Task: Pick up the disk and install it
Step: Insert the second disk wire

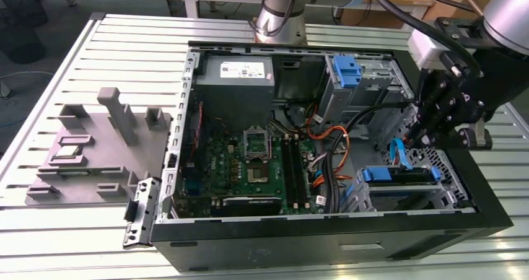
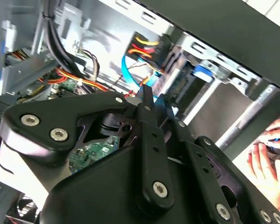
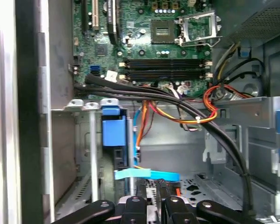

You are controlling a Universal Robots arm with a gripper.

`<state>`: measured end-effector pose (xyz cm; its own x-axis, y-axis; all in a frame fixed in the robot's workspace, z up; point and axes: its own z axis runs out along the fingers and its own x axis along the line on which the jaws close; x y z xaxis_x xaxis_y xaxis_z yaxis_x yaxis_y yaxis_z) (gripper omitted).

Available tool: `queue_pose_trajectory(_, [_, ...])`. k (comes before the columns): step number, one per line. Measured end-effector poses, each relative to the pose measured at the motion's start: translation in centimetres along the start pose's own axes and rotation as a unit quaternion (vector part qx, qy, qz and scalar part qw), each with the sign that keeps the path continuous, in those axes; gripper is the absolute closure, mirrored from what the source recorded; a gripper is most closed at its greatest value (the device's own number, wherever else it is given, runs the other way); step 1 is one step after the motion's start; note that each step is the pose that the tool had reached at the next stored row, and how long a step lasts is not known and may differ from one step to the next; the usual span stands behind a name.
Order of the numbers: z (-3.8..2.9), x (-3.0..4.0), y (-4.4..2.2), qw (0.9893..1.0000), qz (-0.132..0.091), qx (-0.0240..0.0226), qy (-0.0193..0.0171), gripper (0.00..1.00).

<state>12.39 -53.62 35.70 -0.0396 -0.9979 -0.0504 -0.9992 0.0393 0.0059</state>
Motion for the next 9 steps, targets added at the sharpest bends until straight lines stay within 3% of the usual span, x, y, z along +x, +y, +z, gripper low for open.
queue_pose_trajectory(5, [0.06,-0.79,-0.04,1.0000,0.000,0.0000,-0.0002,0.76])
queue_pose_trajectory(9, [0.11,-1.13,-0.54,1.0000,0.000,0.0000,-0.0002,0.76])
